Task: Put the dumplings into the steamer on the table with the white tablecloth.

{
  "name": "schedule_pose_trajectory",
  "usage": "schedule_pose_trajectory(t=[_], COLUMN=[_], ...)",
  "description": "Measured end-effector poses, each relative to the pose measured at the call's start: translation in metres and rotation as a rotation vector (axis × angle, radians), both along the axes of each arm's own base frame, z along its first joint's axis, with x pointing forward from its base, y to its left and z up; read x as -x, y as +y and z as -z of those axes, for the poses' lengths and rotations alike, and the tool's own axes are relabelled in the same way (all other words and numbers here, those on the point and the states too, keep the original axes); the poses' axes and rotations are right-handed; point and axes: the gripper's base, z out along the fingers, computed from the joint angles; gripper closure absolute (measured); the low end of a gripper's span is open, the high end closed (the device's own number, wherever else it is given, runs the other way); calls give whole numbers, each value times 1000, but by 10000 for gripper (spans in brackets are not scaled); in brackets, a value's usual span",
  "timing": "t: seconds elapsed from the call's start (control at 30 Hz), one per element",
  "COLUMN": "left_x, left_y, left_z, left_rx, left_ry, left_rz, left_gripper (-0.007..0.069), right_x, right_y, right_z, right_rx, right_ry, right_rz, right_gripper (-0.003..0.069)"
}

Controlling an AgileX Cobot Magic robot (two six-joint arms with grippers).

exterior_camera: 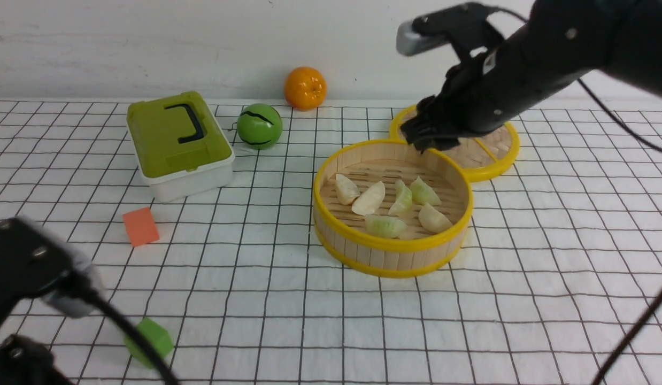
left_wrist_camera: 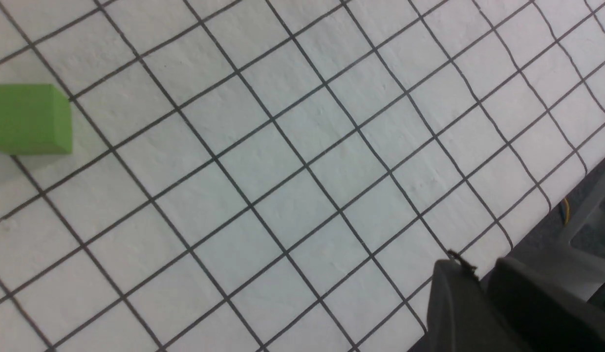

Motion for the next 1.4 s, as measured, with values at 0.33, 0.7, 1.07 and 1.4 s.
schedule_pose_trajectory(t=[0.33, 0.7, 1.07, 1.4], left_x=[58, 70, 70, 70], left_y=[51, 62, 62, 62], left_z=[1, -6, -6, -6], left_rx=[185, 285, 284, 283], left_ry=[-341, -470, -472, -473], left_rz=[-195, -238, -239, -239], left_gripper=[521, 513, 500, 495], right_x=[96, 195, 231, 231], right_y=[-25, -69, -83, -83], right_z=[-45, -51, -63, -61], right_rx=[-188, -320, -388, -383], right_ry=[-193, -575, -705, -698], right_rz=[-141, -149, -158, -165], right_gripper=[680, 673, 664, 656])
